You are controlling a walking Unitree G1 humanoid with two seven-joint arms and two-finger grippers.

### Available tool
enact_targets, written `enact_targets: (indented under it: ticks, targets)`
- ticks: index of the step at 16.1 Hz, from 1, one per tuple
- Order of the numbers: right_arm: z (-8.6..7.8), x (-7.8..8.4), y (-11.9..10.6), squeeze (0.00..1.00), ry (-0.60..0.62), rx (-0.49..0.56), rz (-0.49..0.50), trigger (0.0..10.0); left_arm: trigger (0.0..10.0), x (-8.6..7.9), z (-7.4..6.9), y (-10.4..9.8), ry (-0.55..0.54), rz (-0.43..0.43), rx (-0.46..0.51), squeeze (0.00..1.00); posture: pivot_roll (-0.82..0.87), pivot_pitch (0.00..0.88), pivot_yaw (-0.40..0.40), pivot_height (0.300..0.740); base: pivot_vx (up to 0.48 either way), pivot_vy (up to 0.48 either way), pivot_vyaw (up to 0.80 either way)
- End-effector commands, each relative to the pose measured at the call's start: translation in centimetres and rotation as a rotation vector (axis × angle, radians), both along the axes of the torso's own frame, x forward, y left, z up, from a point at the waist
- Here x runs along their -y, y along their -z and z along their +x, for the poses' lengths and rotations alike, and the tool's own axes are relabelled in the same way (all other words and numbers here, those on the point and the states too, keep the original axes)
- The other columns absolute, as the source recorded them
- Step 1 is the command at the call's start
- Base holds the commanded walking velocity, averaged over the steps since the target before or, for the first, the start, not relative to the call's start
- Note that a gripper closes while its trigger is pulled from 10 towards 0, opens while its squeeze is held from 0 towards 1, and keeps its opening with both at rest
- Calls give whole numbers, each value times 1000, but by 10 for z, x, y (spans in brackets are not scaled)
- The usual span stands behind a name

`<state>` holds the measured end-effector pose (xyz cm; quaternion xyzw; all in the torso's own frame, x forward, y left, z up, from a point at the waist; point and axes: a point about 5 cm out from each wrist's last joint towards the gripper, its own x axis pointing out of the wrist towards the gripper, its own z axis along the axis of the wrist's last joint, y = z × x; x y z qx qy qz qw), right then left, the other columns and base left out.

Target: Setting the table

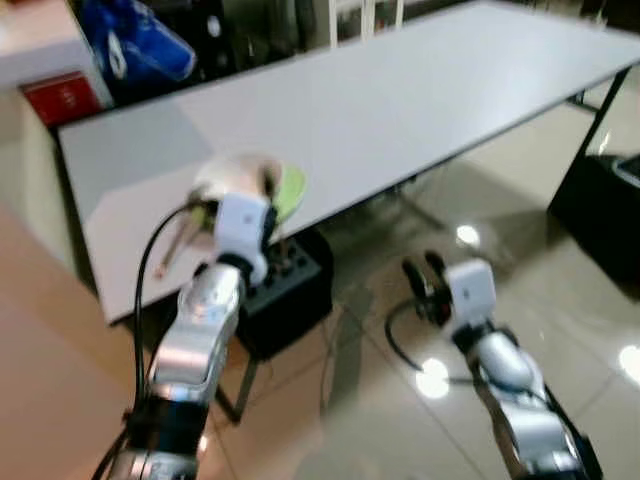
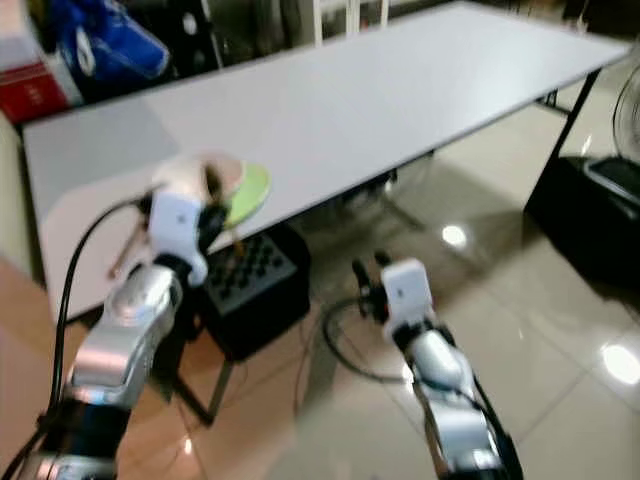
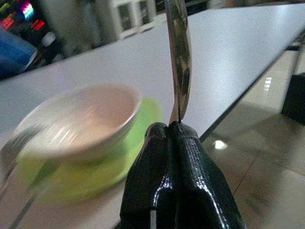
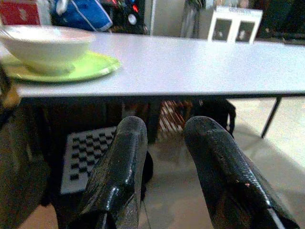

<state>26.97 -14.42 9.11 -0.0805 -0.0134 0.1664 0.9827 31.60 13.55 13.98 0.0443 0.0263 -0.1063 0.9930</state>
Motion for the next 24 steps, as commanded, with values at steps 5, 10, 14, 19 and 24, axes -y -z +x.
enact_targets:
  ticks: [5,10,14,19,24]
  targets:
    - [10,-2,-5,0,0,-24,-20,10000,0,-9,3,2,-83,-34,-27,0,-3,0,82,740,0,0,0]
    - [6,-3,1,0,17,-52,4,10000,0,-6,5,-2,-77,9,-6,0,-7,0,92,740,0,0,0]
    - [3,-6,4,0,10,-65,13,10000,0,-5,7,-3,-97,42,5,0,-16,0,96,740,360,0,0]
    - [1,-6,5,0,12,-63,11,10000,0,-1,7,-5,-97,43,11,0,-20,0,101,740,480,0,0]
    - [1,-6,7,0,8,-69,9,10000,0,0,7,-4,-106,40,10,0,-18,0,98,740,480,0,0]
